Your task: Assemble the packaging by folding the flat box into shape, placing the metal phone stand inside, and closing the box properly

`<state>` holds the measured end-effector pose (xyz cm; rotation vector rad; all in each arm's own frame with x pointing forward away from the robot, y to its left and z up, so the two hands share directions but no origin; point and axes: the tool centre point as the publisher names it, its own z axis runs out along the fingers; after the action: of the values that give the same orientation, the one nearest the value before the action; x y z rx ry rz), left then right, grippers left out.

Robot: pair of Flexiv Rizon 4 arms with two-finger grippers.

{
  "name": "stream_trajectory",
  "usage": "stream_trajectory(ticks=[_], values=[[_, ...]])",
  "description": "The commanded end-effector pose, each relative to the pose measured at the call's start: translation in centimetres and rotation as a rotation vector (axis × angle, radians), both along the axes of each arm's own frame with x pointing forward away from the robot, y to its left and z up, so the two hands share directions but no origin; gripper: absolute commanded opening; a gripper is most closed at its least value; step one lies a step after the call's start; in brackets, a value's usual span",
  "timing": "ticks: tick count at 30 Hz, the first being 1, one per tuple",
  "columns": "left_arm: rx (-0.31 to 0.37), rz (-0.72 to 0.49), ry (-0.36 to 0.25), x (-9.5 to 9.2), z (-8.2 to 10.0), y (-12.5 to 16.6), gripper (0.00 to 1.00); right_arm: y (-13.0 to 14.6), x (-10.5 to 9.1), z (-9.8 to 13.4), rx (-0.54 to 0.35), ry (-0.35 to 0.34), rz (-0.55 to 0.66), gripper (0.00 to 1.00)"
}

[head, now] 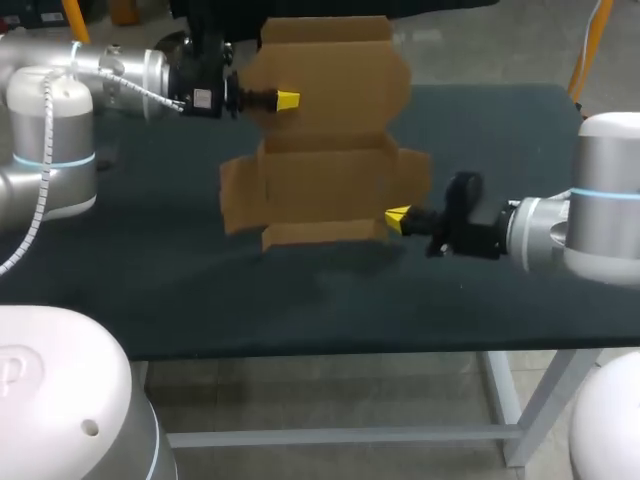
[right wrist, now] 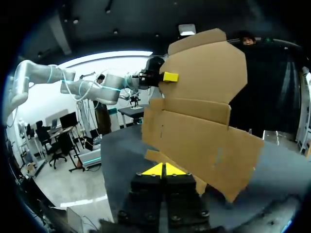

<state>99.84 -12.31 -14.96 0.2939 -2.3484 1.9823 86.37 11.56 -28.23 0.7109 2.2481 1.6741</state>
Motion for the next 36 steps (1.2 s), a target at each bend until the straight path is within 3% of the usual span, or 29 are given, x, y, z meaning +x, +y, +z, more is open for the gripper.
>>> stream_trajectory(ticks=[1, 28, 31, 33, 36], values=[[-0.013, -0.025, -0.003, 0.6, -0.6, 0.1, 0.00, 1.3, 0.1, -0.5, -0.013, 0.003, -0.011, 0.00], [-0.059, -0.158, -0.031, 2.5, -2.5, 0.7, 0.00, 4.2, 0.4, -3.3, -0.052, -0.001, -0.067, 0.00], [-0.061, -0.159, -0.029, 2.6, -2.7, 0.8, 0.00, 4.6, 0.7, -3.9, -0.046, 0.021, -0.077, 0.00], [-0.061, -0.158, -0.026, 2.6, -3.0, 0.9, 0.00, 4.6, 1.5, -4.2, -0.045, 0.080, -0.122, 0.00], [-0.049, -0.155, -0.010, 2.6, -3.3, 0.9, 0.00, 4.6, 1.5, -4.2, -0.045, 0.080, -0.122, 0.00]])
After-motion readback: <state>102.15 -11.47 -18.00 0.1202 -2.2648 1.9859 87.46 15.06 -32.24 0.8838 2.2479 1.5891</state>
